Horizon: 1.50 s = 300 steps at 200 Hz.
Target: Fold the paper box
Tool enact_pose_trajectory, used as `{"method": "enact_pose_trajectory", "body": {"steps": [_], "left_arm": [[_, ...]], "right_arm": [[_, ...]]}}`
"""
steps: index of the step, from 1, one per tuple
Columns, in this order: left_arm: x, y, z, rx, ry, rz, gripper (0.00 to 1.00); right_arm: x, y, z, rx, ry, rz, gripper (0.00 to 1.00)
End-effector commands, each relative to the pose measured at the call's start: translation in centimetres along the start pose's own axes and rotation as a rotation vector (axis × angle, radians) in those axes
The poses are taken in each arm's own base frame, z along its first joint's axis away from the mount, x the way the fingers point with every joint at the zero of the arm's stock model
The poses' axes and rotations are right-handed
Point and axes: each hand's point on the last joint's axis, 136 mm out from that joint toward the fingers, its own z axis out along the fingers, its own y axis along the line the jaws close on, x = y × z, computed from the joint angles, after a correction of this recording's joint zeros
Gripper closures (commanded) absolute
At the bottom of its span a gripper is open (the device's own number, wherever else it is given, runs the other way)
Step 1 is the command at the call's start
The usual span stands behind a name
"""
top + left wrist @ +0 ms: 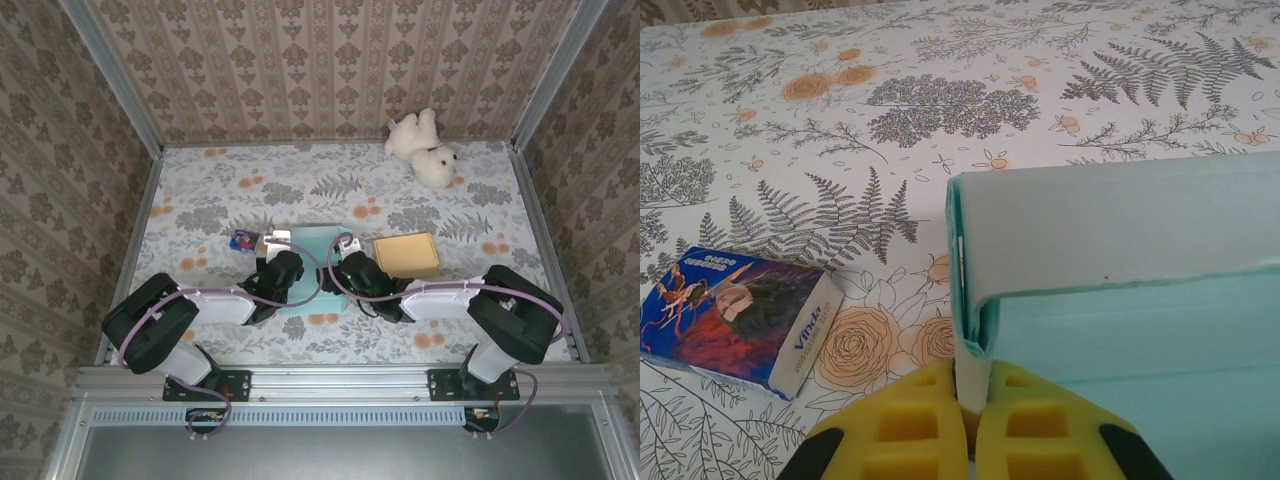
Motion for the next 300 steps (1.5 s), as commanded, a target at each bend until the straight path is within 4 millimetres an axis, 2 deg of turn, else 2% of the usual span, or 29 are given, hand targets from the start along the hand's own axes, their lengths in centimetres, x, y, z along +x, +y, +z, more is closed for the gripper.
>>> {"method": "enact_pose_trajectory", "body": {"steps": [1, 33, 63, 92, 118, 141, 172, 222, 239, 258, 281, 300], "left_arm": [[-0.2, 0.0, 0.3, -0.004, 0.009, -0.014, 1.00], [-0.2, 0.2, 0.2, -0.011, 0.010, -0.009, 1.00], [0.1, 0.7, 0.4, -0.024, 0.017, -0.017, 1.00], [1.0, 1.1, 0.8, -0.027, 0.038, -0.041, 1.00], [1.8, 1.4, 1.2, -0.036, 0.060, -0.055, 1.00], [2.3, 1.7, 1.5, -0.047, 0.073, -0.056, 1.00], [1.6, 1.9, 1.2, -0.042, 0.057, -0.067, 1.00], [1.2, 2.3, 0.8, -0.038, 0.045, -0.072, 1.00], [1.1, 2.2, 0.8, -0.032, 0.044, -0.073, 1.00], [1.0, 2.1, 0.7, -0.028, 0.042, -0.074, 1.00], [0.8, 1.9, 0.7, -0.021, 0.039, -0.076, 1.00], [0.7, 1.8, 0.7, -0.012, 0.038, -0.081, 1.00]], "right_arm": [[2.9, -0.8, 0.6, 0.035, 0.091, 0.038, 0.38], [5.1, -2.3, 1.9, 0.098, 0.129, 0.038, 0.38], [7.1, -4.5, 1.9, 0.167, 0.133, 0.051, 0.38], [8.7, -4.7, 2.2, 0.138, 0.137, 0.092, 0.38], [8.9, -4.5, 2.1, 0.090, 0.099, 0.131, 0.38], [7.9, -3.9, 1.4, 0.046, 0.058, 0.137, 0.38], [6.6, -2.8, 0.5, 0.002, 0.050, 0.075, 0.38], [3.8, -2.4, -2.4, -0.002, 0.014, -0.027, 0.38], [2.4, -3.5, -3.8, 0.069, -0.002, -0.096, 0.37], [-0.6, -4.6, -6.1, 0.119, -0.076, -0.122, 0.38], [-3.2, -7.6, -7.5, 0.196, -0.109, -0.081, 0.38], [-4.4, -10.1, -7.8, 0.257, -0.124, -0.049, 0.39]]}}
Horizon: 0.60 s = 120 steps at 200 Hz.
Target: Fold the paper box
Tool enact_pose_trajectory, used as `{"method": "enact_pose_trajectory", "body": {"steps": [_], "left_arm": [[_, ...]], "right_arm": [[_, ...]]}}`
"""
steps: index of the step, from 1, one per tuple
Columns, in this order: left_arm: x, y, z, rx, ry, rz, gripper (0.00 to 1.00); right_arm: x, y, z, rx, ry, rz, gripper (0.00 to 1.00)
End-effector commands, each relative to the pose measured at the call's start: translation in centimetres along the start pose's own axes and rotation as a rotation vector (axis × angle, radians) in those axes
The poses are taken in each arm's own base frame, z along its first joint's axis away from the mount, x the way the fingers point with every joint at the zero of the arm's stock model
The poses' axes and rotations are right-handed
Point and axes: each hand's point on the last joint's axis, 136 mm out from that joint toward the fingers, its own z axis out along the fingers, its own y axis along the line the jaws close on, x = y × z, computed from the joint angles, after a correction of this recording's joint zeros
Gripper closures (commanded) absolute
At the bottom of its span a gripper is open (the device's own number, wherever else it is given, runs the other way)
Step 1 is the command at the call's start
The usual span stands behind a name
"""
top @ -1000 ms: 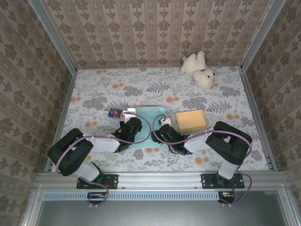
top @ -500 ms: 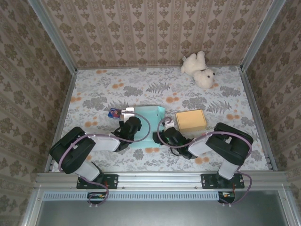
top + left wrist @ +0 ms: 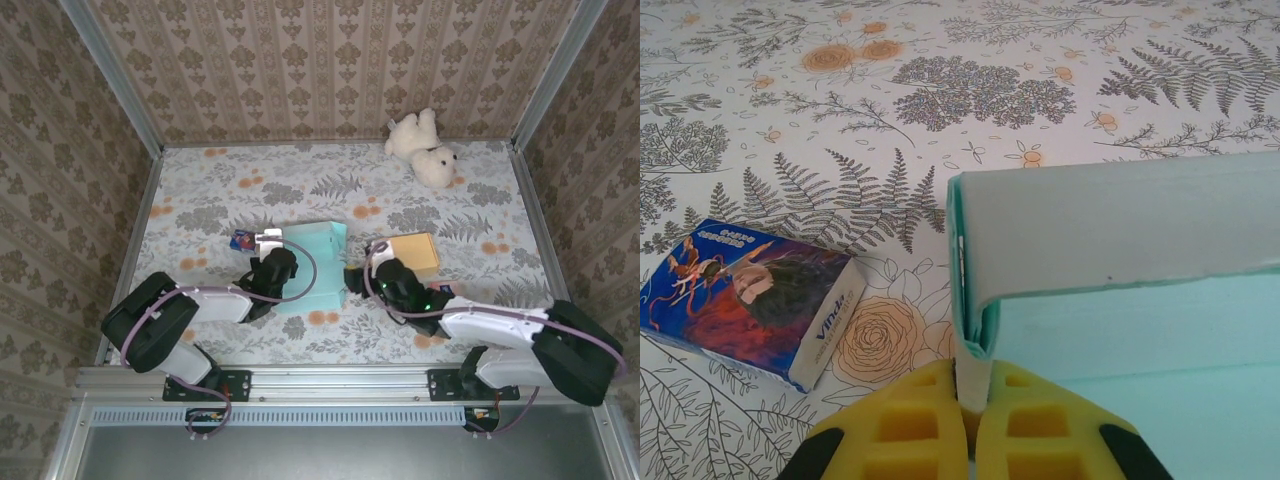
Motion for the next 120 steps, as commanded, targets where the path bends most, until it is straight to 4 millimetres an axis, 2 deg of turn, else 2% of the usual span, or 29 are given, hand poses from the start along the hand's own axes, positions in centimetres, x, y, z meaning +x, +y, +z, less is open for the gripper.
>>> {"method": "enact_pose_trajectory", "body": {"steps": [1, 37, 69, 75, 120], "left_arm": [[0.2, 0.3, -0.1, 0.005, 0.014, -0.001, 1.00], [0.1, 0.3, -0.1, 0.005, 0.012, 0.005, 1.00], [0.2, 0.3, -0.1, 0.007, 0.014, 0.007, 1.00], [0.2, 0.2, -0.1, 0.008, 0.013, 0.006, 1.00], [0.2, 0.3, 0.0, 0.007, 0.014, 0.013, 1.00]], "right_arm": [[-0.4, -3.9, 0.0, 0.132, 0.036, -0.038, 0.39], [-0.8, -5.7, 2.1, 0.135, 0.053, -0.020, 0.41], [-0.5, -4.6, 4.7, 0.074, 0.089, -0.074, 0.43], [0.3, -4.6, 5.4, 0.072, 0.106, -0.081, 0.43], [1.0, -3.4, 7.8, 0.018, 0.134, -0.132, 0.44]]}}
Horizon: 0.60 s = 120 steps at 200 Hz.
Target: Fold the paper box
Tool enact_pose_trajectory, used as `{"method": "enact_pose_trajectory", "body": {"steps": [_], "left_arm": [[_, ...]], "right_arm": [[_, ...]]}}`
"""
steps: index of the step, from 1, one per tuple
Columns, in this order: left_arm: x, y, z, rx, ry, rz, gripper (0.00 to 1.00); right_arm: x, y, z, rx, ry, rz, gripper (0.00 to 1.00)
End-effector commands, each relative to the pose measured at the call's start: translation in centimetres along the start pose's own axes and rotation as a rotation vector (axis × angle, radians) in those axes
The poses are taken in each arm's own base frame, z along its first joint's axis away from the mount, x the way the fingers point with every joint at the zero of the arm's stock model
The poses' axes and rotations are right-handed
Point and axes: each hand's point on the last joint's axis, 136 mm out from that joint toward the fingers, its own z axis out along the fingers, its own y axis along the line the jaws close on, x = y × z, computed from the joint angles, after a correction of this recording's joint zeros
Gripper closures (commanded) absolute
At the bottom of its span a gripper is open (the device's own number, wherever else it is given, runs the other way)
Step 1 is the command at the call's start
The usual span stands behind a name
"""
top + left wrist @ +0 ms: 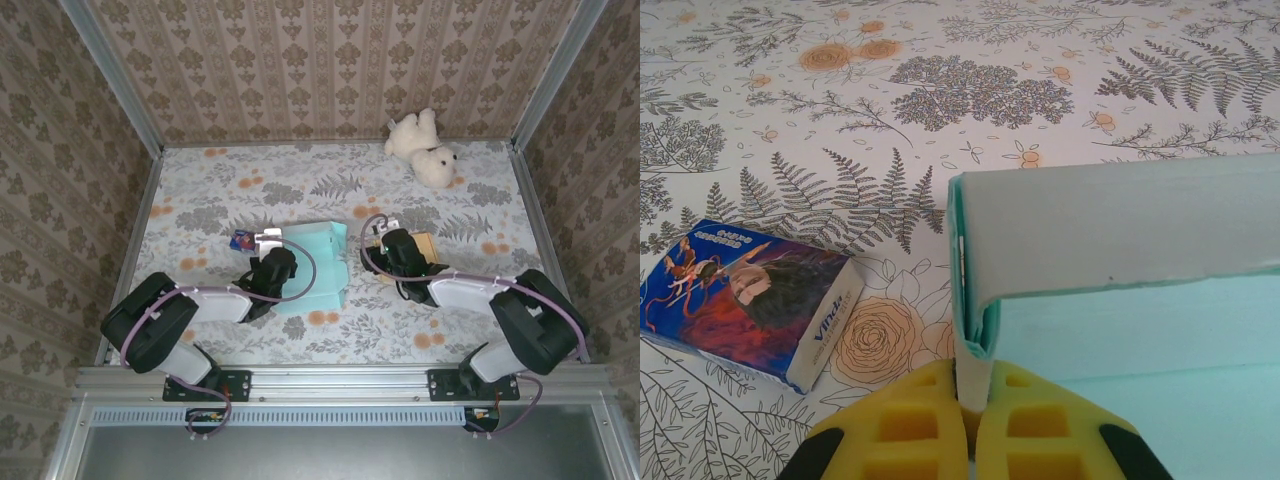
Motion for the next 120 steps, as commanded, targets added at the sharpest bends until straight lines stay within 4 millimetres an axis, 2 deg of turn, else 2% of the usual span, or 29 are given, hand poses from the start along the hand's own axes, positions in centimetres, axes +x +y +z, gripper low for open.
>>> {"method": "enact_pose_trajectory", "body": {"steps": [1, 45, 120], "left_arm": [[0.2, 0.3, 0.0, 0.002, 0.011, 0.015, 1.00], [0.3, 0.4, 0.0, -0.003, 0.012, 0.019, 1.00], [0.3, 0.3, 0.0, 0.004, 0.015, 0.014, 1.00]], "right_arm": [[-2.1, 1.6, 0.9, -0.065, -0.046, -0.043, 0.44], [-1.4, 2.7, 2.0, -0.114, -0.021, -0.059, 0.42], [-1.1, 4.3, 2.6, -0.157, -0.007, -0.067, 0.42]]}}
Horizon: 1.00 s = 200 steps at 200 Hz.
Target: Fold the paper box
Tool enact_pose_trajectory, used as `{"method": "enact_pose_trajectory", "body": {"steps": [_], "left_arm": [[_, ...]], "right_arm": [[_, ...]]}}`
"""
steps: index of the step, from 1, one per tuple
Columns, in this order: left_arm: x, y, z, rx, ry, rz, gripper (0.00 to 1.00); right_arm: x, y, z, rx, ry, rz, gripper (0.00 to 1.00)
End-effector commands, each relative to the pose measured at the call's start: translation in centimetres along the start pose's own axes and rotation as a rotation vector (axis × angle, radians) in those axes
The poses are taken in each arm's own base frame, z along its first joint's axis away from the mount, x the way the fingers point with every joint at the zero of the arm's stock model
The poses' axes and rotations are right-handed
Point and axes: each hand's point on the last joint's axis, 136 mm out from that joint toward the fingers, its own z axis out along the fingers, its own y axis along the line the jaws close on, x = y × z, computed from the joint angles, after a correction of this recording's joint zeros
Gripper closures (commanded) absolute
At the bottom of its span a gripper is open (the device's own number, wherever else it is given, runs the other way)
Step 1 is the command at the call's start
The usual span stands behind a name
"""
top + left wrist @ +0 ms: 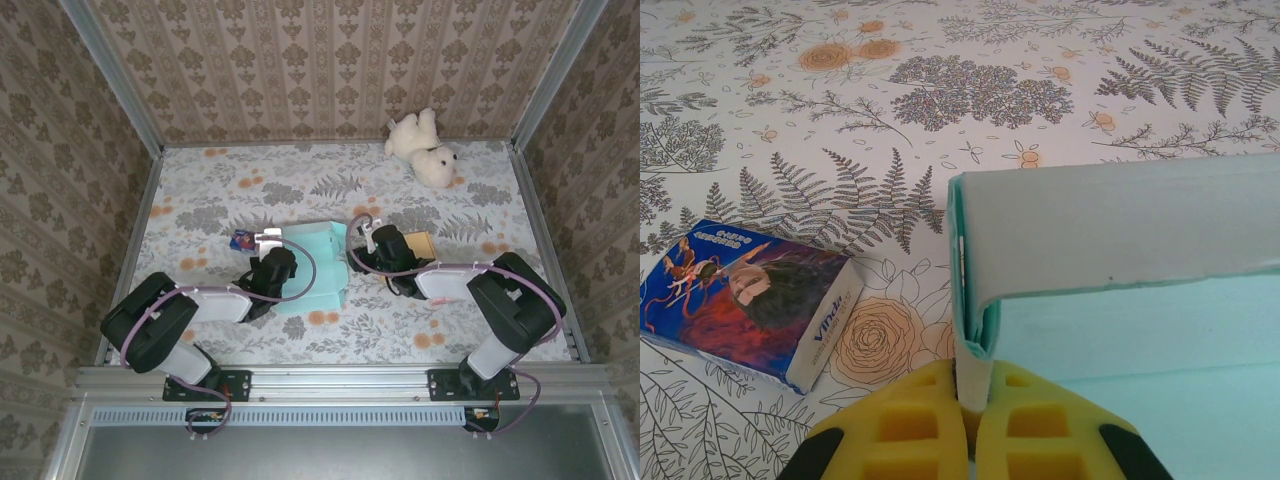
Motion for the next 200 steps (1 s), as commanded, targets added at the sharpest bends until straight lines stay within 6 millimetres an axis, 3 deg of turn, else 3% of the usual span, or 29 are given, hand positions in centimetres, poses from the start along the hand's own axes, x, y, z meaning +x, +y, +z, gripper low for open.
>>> {"method": "enact_pose_trajectory", "body": {"steps": [1, 155, 200], "left_arm": [[0.3, 0.3, 0.0, 0.004, 0.014, 0.014, 1.00], [0.3, 0.3, -0.2, 0.015, 0.015, 0.017, 1.00], [0.3, 0.3, -0.2, 0.018, 0.014, 0.014, 1.00]], "right_arm": [[-1.1, 1.2, 0.6, -0.038, -0.022, -0.009, 0.42], [-3.0, 2.2, 1.9, -0.015, -0.033, -0.039, 0.41], [-3.2, 4.2, 2.2, -0.102, -0.043, -0.067, 0.43]]}}
